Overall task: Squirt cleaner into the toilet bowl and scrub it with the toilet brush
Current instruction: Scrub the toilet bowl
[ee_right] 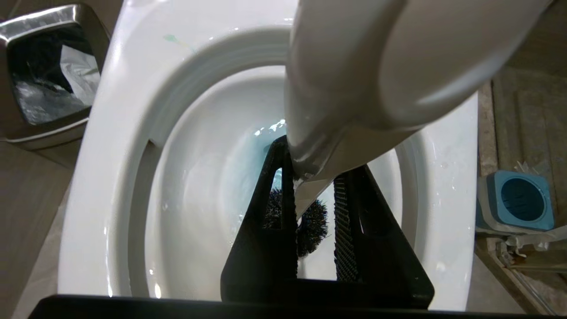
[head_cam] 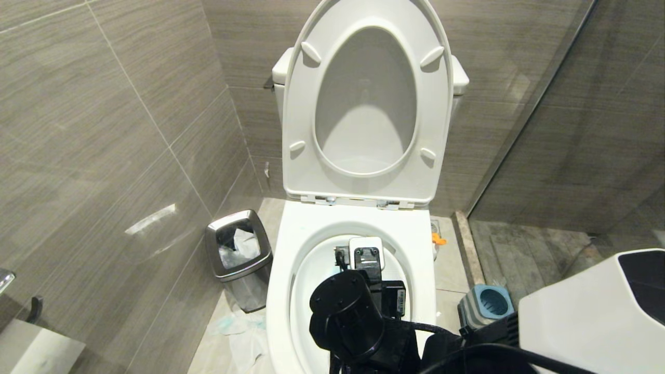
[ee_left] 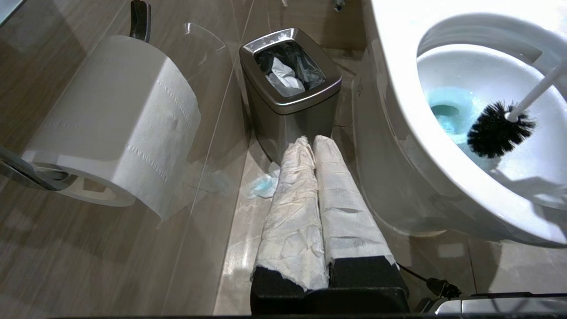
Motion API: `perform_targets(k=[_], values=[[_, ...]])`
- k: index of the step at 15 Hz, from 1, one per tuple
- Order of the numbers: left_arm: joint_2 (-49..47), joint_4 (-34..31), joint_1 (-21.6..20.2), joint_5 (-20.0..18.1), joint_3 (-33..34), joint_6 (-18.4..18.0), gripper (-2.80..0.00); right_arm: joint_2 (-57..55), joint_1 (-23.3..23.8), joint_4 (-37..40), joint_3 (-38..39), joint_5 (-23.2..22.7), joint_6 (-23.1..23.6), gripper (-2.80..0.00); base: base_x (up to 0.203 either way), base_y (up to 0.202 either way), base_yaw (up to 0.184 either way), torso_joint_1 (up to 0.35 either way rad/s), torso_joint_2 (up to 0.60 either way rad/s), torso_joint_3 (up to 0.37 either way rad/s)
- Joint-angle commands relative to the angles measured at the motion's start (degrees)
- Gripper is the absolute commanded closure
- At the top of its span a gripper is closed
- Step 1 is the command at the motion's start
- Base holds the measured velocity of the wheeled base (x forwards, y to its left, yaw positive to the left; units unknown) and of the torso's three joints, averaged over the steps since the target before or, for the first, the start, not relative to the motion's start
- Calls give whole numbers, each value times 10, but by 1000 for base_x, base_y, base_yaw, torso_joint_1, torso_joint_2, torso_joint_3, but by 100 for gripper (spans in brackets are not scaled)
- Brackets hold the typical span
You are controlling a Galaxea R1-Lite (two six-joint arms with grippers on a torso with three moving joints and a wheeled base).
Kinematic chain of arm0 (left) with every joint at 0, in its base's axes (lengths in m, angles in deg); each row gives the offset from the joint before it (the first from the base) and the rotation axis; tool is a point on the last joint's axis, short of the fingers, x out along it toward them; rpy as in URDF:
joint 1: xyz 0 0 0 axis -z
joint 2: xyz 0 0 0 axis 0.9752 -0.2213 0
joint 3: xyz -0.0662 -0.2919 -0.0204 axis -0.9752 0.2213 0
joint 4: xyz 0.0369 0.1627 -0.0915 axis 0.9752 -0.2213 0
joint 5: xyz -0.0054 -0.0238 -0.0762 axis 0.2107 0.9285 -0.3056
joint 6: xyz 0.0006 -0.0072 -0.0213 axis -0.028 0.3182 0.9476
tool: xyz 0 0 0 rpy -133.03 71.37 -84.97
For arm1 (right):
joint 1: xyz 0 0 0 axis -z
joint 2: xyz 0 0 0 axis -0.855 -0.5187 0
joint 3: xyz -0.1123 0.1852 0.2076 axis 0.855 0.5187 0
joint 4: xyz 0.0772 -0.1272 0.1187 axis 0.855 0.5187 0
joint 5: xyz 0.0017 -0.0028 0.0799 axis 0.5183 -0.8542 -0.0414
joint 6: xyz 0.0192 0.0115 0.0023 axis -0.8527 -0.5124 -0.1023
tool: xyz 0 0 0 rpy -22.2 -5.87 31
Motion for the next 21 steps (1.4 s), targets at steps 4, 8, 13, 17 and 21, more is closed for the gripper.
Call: perform_targets(k=[4,8,13,17,21], values=[[0,0,0,0,0,0,0,-25,27,-1,-81,-14,-1,0,0,0,0,0,0,0],[0,0,0,0,0,0,0,-80,67,3,-152,-34,6,0,0,0,0,0,0,0],[0,0,-1,0,0,0,0,-137,105,2,-223,-56,15,0,0,0,0,0,0,0],[0,0,-1,0,0,0,0,-128,126,1,-227,-55,29,0,0,0,0,0,0,0],[0,0,0,0,0,0,0,-109,144,1,-201,-50,35,0,0,0,0,0,0,0]])
